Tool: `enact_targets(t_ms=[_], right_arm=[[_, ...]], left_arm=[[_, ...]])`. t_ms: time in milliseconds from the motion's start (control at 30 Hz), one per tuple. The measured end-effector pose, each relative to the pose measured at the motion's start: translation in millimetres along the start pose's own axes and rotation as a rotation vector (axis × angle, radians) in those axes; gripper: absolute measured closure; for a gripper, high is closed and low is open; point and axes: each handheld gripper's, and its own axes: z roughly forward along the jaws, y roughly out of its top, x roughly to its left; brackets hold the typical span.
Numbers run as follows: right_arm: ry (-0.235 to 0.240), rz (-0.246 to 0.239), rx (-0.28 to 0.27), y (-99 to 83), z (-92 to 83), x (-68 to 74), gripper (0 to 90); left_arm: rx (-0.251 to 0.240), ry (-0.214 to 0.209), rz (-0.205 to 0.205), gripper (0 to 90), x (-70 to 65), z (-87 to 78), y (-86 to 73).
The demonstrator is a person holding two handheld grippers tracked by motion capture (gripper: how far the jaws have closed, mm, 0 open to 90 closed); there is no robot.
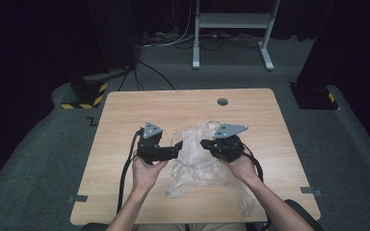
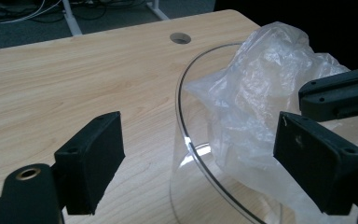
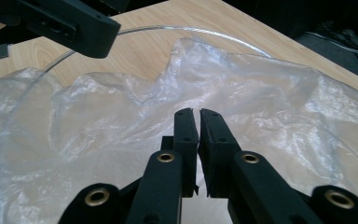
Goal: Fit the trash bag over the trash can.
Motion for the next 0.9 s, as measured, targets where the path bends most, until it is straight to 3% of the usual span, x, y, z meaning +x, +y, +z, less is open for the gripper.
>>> enact_targets(t_ms=[200,300,467,700,900], right_arm=[[0.041,0.016,-0.048,0.8,-4.9,0.8,72.4],[0.011,0.014,-0.097,1.2,-12.4,1.1,63.4],[-0.036,0.054,-0.164,0.1,-28.9,-4.2,54.6],[-0.106,0.165,-0.195,-10.9,-49.7,-21.7,48.6],[-0.12,0.27,-0.19,-26.0,-55.1,-34.0,46.3]], left_arm=[[0.015,-0.003,0.017,15.3,-2.8,5.0,1.7],[0.008,-0.003,0.014,15.1,-2.8,6.6,2.7],[0.021,-0.001,0.014,15.2,-1.4,12.8,4.3],[0.031,0.001,0.0,15.5,1.9,21.1,7.4],[0.05,0.004,0.001,15.8,3.2,29.9,10.6]])
